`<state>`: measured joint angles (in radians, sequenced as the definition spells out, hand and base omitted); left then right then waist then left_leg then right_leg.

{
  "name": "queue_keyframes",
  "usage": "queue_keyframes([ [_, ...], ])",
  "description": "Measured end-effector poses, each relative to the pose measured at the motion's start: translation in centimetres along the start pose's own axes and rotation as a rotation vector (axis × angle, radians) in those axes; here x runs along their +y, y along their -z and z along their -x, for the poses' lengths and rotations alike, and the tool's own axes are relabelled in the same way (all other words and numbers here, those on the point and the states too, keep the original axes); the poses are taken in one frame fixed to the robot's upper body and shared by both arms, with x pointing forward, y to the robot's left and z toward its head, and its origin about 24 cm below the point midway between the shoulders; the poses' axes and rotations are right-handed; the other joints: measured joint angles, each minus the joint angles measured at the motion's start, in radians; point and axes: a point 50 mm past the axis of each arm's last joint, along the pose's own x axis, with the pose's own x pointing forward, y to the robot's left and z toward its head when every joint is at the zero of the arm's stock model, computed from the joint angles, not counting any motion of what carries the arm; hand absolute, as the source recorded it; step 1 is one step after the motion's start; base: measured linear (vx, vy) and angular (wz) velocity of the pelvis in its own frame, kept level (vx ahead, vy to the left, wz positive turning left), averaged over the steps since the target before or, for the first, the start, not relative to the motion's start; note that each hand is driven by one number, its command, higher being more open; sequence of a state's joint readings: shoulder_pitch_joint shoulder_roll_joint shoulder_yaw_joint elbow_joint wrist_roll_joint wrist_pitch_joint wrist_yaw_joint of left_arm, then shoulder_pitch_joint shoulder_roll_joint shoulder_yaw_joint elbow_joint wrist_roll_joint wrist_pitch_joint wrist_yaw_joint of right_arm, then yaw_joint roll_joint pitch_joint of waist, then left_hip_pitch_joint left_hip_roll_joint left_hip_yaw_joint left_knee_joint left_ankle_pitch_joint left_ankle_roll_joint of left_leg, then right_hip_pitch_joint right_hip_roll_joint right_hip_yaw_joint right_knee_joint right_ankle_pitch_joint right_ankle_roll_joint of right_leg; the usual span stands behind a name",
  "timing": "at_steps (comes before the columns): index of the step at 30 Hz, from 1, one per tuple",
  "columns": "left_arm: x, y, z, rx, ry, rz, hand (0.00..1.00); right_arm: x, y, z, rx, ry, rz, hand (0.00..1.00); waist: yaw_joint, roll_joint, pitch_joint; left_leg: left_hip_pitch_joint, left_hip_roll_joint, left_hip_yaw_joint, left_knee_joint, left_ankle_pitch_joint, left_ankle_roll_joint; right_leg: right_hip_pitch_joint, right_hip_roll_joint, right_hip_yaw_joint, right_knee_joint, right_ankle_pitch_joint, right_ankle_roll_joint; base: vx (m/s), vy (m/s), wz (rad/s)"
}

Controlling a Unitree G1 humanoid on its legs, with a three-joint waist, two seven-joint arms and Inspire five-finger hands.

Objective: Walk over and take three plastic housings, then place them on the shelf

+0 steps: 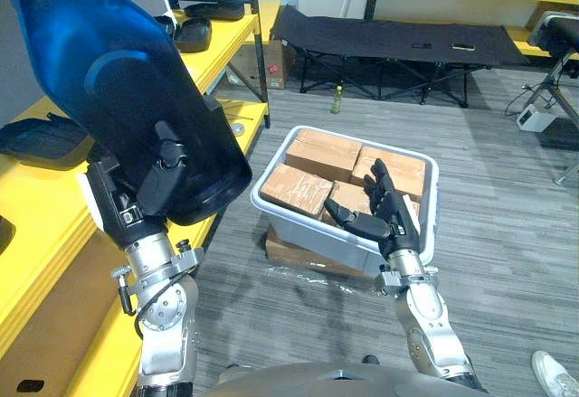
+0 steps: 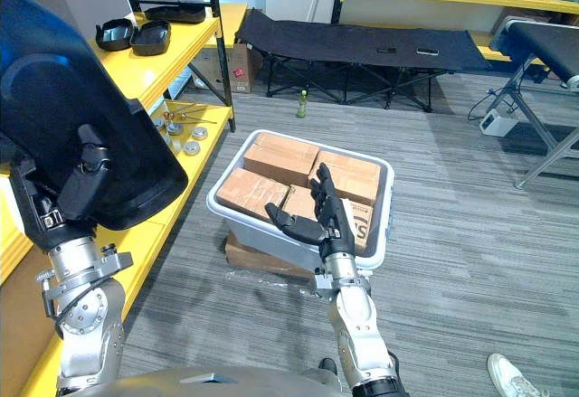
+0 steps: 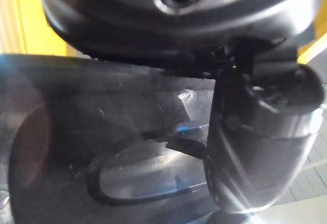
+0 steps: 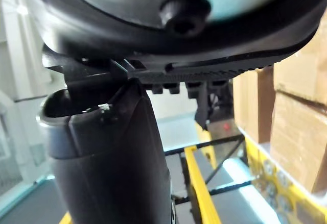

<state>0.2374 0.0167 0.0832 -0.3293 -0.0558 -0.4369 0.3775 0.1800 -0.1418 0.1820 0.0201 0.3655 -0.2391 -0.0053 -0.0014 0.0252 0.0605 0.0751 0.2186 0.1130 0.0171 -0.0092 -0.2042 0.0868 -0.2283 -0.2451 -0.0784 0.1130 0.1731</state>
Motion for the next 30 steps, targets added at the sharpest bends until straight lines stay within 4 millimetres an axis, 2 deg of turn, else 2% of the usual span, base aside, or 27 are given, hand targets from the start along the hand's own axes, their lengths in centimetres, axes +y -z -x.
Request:
queue_keyframes([
  [3, -0.1, -0.2, 0.2, -0.009, 0.018, -0.045, 0.0, 1.5, 0.2, -0.3, -0.001, -0.077, -0.149, 1.0, 0.021, 0.001, 0.001, -0.025, 0.0, -0.041, 0.026, -0.007, 0.0, 0.013, 0.0, -0.041, 0.0, 0.0, 0.0, 0.0, 0.007, 0.27],
  [5, -0.2, -0.6, 0.3, -0.022, 0.031, -0.085, 0.0, 2.9, 0.0, -0.8, -0.007, -0.149, -0.16, 1.0, 0.035, 0.002, 0.002, -0.051, -0.003, -0.087, 0.045, -0.008, 0.0, 0.031, 0.0, -0.09, 0.0, -0.001, -0.001, 0.0, -0.001, 0.64],
  [6, 0.1, -1.0, 0.6, -0.028, 0.033, -0.101, 0.0, 4.4, -0.2, -1.3, -0.015, -0.222, -0.153, 1.0, 0.059, 0.002, 0.003, -0.065, -0.007, -0.123, 0.053, -0.008, 0.0, 0.05, 0.0, -0.129, 0.0, -0.007, 0.001, 0.0, -0.004, 0.77],
  [8, 0.7, -1.4, 0.8, -0.032, 0.025, -0.116, 0.0, 5.4, -0.4, -1.8, -0.024, -0.278, -0.145, 1.0, 0.083, 0.0, 0.005, -0.071, -0.013, -0.155, 0.053, -0.006, 0.001, 0.071, 0.0, -0.163, 0.0, -0.016, 0.003, -0.01, -0.005, 0.66],
  [12, 4.2, -3.1, 1.4, -0.045, -0.071, -0.174, 0.0, 7.8, -1.4, -3.3, -0.06, -0.42, -0.122, 1.0, 0.185, -0.011, 0.02, -0.089, -0.032, -0.249, 0.047, -0.009, -0.003, 0.118, -0.002, -0.257, 0.0, -0.048, 0.011, -0.01, -0.011, 0.65],
  [15, 6.3, -3.5, 2.2, -0.02, -0.149, -0.151, 0.0, 8.1, -1.8, -4.0, -0.074, -0.419, -0.114, 1.0, 0.224, -0.016, 0.021, -0.094, -0.038, -0.269, 0.051, -0.006, -0.003, 0.127, -0.005, -0.278, 0.009, -0.058, 0.014, 0.04, 0.009, 0.26],
  [18, 6.6, -3.4, 2.8, 0.01, -0.16, -0.132, 0.0, 8.1, -1.9, -4.1, -0.078, -0.407, -0.112, 1.0, 0.233, -0.019, 0.022, -0.102, -0.039, -0.277, 0.082, -0.015, -0.005, 0.13, -0.006, -0.283, 0.026, -0.07, 0.013, 0.04, 0.01, 0.04],
  [21, 6.3, -3.2, 2.9, 0.023, -0.12, -0.124, 0.0, 8.1, -1.9, -4.1, -0.082, -0.414, -0.076, 1.0, 0.221, -0.017, 0.036, -0.123, -0.042, -0.282, 0.111, -0.024, 0.005, 0.143, -0.005, -0.309, 0.025, -0.078, 0.013, 0.01, 0.003, 0.2],
  [24, 5.2, -3.1, 2.3, 0.001, -0.071, -0.082, 0.0, 7.9, -2.1, -4.2, -0.087, -0.402, -0.072, 1.0, 0.192, -0.029, 0.037, -0.177, -0.06, -0.288, 0.092, 0.026, 0.029, 0.144, -0.011, -0.381, 0.03, -0.093, 0.009, 0.02, -0.017, 0.69],
  [27, 4.3, -3.1, 1.9, -0.01, -0.013, -0.015, 0.0, 7.7, -2.0, -4.2, -0.086, -0.388, -0.033, 1.0, 0.192, -0.014, 0.047, -0.172, -0.071, -0.308, 0.019, 0.087, 0.033, 0.146, -0.024, -0.436, 0.073, -0.124, 0.013, 0.01, -0.033, 0.66],
  [29, 3.7, -3.1, 1.6, -0.018, 0.029, 0.032, 0.0, 7.8, -1.9, -4.1, -0.082, -0.389, -0.034, 1.0, 0.195, -0.008, 0.051, -0.172, -0.074, -0.33, -0.008, 0.108, 0.033, 0.139, -0.037, -0.455, 0.138, -0.169, 0.011, 0.01, -0.04, 0.57],
  [30, 3.4, -3.0, 1.6, -0.013, 0.07, 0.076, 0.0, 7.7, -1.8, -3.9, -0.081, -0.385, -0.039, 1.0, 0.19, -0.008, 0.052, -0.177, -0.086, -0.358, -0.011, 0.112, 0.034, 0.132, -0.052, -0.453, 0.197, -0.215, 0.007, 0.01, -0.046, 0.7],
])
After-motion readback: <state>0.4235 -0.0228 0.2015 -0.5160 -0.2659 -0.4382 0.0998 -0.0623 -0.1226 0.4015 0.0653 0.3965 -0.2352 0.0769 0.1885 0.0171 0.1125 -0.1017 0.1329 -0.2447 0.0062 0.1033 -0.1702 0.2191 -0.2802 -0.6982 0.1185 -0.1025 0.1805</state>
